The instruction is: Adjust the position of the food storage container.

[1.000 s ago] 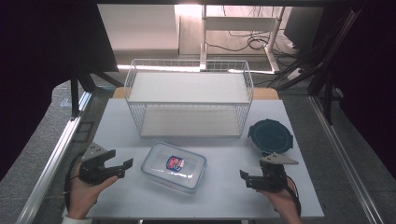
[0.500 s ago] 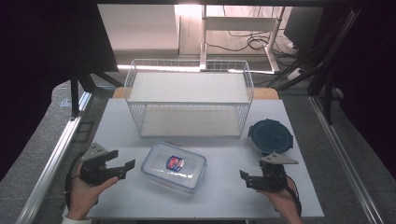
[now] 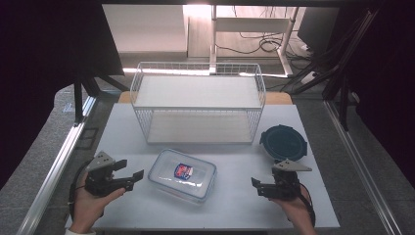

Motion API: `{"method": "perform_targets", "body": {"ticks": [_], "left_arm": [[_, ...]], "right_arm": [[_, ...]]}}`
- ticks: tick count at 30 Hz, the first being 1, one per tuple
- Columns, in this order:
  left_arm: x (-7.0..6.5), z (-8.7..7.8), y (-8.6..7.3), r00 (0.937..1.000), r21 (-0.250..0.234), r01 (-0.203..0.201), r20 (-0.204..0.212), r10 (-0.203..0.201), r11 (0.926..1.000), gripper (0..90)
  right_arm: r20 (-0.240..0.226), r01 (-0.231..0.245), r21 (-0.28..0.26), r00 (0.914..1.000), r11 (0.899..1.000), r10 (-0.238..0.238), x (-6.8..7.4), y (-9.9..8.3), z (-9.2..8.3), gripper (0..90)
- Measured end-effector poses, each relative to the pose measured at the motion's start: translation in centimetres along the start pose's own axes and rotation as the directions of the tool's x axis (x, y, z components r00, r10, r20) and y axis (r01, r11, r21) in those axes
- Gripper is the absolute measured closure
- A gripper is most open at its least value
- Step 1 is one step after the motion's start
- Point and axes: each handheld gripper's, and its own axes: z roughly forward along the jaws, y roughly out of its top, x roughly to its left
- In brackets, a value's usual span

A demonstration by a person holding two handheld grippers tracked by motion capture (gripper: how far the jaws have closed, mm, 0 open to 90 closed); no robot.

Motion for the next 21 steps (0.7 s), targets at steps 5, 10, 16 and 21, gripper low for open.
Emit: {"method": "perform_targets", "body": {"ticks": [5, 10, 16, 21], "left_arm": [[-0.6, 0.1, 0.0, 0.9995, 0.004, -0.009, 0.032, 0.009, 1.0000, 25.8], [-1.4, -0.3, 0.3, 0.9990, -0.002, -0.029, 0.034, 0.029, 0.9996, 26.1], [-2.9, 0.0, 0.6, 0.9959, 0.019, -0.073, 0.056, 0.071, 0.9972, 28.2], [-4.1, 0.3, 0.7, 0.9915, 0.029, -0.104, 0.081, 0.102, 0.9941, 31.2]], "right_arm": [[0.001, -0.003, 0.006, 1.0000, 1.000, 0.003, -0.1, -0.1, 0.1, 13.8], [0.000, 0.001, 0.003, 1.0000, 1.000, -0.001, 0.0, 0.1, 0.2, 13.9], [-0.009, 0.014, 0.007, 0.9999, 1.000, -0.014, 0.1, 0.2, 0.1, 13.9], [-0.009, 0.022, 0.004, 0.9997, 1.000, -0.022, 0.3, 0.3, 0.0, 13.9]]}}
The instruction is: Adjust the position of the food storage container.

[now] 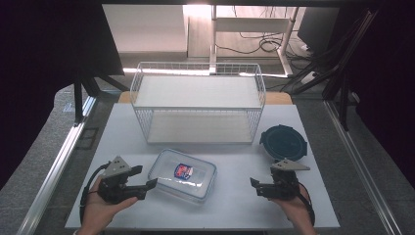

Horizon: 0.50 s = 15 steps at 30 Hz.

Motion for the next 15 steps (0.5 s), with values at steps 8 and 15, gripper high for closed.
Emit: {"method": "perform_targets", "body": {"ticks": [8, 15], "left_arm": [[-1.1, 0.7, 0.1, 0.9981, 0.053, -0.036, 0.052, 0.033, 0.9980, 44.6], [-2.5, 1.7, 0.0, 0.9875, 0.073, -0.099, 0.130, 0.088, 0.9925, 59.5]], "right_arm": [[0.012, 0.004, -0.014, 0.9999, 1.000, -0.004, -0.1, 0.1, -0.2, 13.8], [0.017, 0.005, -0.013, 0.9998, 1.000, -0.005, -0.2, 0.1, -0.2, 13.6]]}}
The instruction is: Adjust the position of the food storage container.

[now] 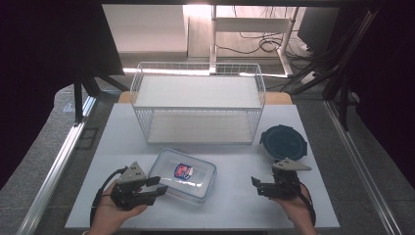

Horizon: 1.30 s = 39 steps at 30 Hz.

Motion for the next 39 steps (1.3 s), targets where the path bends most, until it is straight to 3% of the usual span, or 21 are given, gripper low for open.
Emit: {"method": "perform_targets", "body": {"ticks": [2, 7, 14, 19, 29, 32, 39], "left_arm": [[-0.5, 0.4, 0.0, 0.9992, 0.018, -0.035, 0.020, 0.034, 0.9992, 62.8], [-1.7, 1.6, 0.2, 0.9959, 0.061, -0.077, 0.052, 0.074, 0.9951, 72.3], [-2.8, 3.1, 0.2, 0.9909, 0.108, -0.085, 0.113, 0.073, 0.9905, 87.2], [-3.6, 4.0, 0.2, 0.9836, 0.126, -0.111, 0.156, 0.091, 0.9858, 89.8], [-4.6, 7.0, 0.3, 0.9850, 0.175, -0.128, 0.137, 0.104, 0.9763, 90.0], [-4.8, 7.8, 0.3, 0.9828, 0.193, -0.141, 0.145, 0.114, 0.9711, 90.0], [-4.9, 9.3, 0.3, 0.9857, 0.217, -0.132, 0.131, 0.105, 0.9672, 90.0]], "right_arm": [[-0.002, 0.001, 0.001, 1.0000, 1.000, -0.001, 0.0, 0.0, 0.1, 13.4], [0.001, 0.006, 0.006, 1.0000, 1.000, -0.006, 0.1, 0.0, 0.2, 13.3], [0.006, 0.012, 0.009, 0.9999, 1.000, -0.012, 0.3, 0.0, 0.3, 13.6], [0.010, 0.012, 0.010, 0.9999, 1.000, -0.012, 0.3, 0.0, 0.3, 13.6], [0.011, 0.010, 0.027, 0.9999, 1.000, -0.010, 0.3, -0.1, 0.6, 13.6], [0.011, 0.012, 0.031, 0.9999, 0.999, -0.013, 0.3, -0.2, 0.6, 13.6], [0.014, 0.007, 0.032, 0.9999, 0.999, -0.007, 0.2, -0.2, 0.6, 13.6]]}}
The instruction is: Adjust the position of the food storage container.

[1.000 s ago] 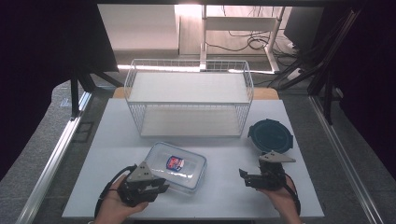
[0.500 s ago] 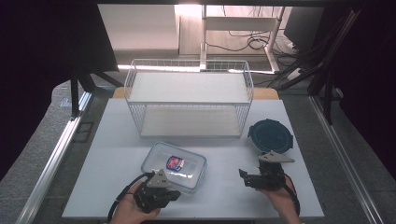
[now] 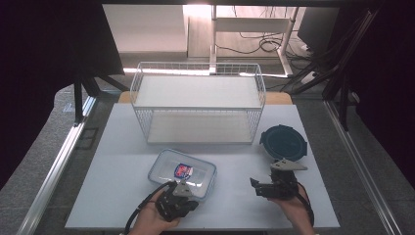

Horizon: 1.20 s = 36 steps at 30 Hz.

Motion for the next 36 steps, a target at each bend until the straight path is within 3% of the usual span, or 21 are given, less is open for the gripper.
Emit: {"method": "perform_targets", "body": {"ticks": [12, 20, 25, 26, 27, 28, 30, 32, 34, 36], "left_arm": [[0.2, 1.8, 1.6, 0.9983, -0.020, 0.048, -0.032, -0.049, 0.9987, 90.0], [0.4, 2.8, 2.7, 0.9972, -0.023, 0.067, -0.031, -0.068, 0.9975, 90.0], [0.1, 2.0, 2.6, 0.9979, -0.035, 0.061, -0.019, -0.062, 0.9975, 90.0], [0.0, 1.6, 2.5, 0.9977, -0.045, 0.067, -0.011, -0.067, 0.9968, 90.0], [0.0, 0.3, 2.4, 0.9969, -0.077, 0.076, 0.024, -0.074, 0.9942, 90.0], [0.0, 0.3, 2.4, 0.9969, -0.077, 0.076, 0.024, -0.074, 0.9942, 90.0], [0.3, -1.6, 2.1, 0.9948, -0.119, 0.092, 0.055, -0.086, 0.9887, 90.0], [1.1, -3.7, 1.7, 0.9943, -0.162, 0.106, 0.030, -0.102, 0.9811, 90.0], [2.5, -5.6, 1.2, 0.9899, -0.211, 0.140, 0.008, -0.142, 0.9673, 90.0], [4.1, -7.2, 0.5, 0.9812, -0.252, 0.180, -0.023, -0.192, 0.9508, 90.0]], "right_arm": [[0.003, 0.004, 0.009, 1.0000, 1.000, -0.004, 0.1, 0.0, 0.2, 13.6], [0.006, 0.003, 0.014, 1.0000, 1.000, -0.003, 0.0, -0.1, 0.2, 13.6], [0.006, 0.002, 0.015, 1.0000, 1.000, -0.002, -0.1, -0.2, 0.2, 13.6], [0.005, 0.003, 0.014, 1.0000, 1.000, -0.003, 0.0, -0.1, 0.2, 13.6], [0.002, 0.005, 0.013, 1.0000, 1.000, -0.005, 0.1, -0.1, 0.2, 13.6], [0.002, 0.005, 0.013, 1.0000, 1.000, -0.005, 0.1, -0.1, 0.2, 13.6], [0.001, 0.006, 0.011, 1.0000, 1.000, -0.006, 0.1, -0.1, 0.1, 13.6], [0.000, 0.006, 0.007, 1.0000, 1.000, -0.006, 0.0, -0.1, 0.1, 13.6], [0.002, 0.004, 0.006, 1.0000, 1.000, -0.004, 0.0, -0.1, 0.1, 13.6], [0.003, 0.004, 0.008, 1.0000, 1.000, -0.004, 0.0, -0.1, 0.1, 13.6]]}}
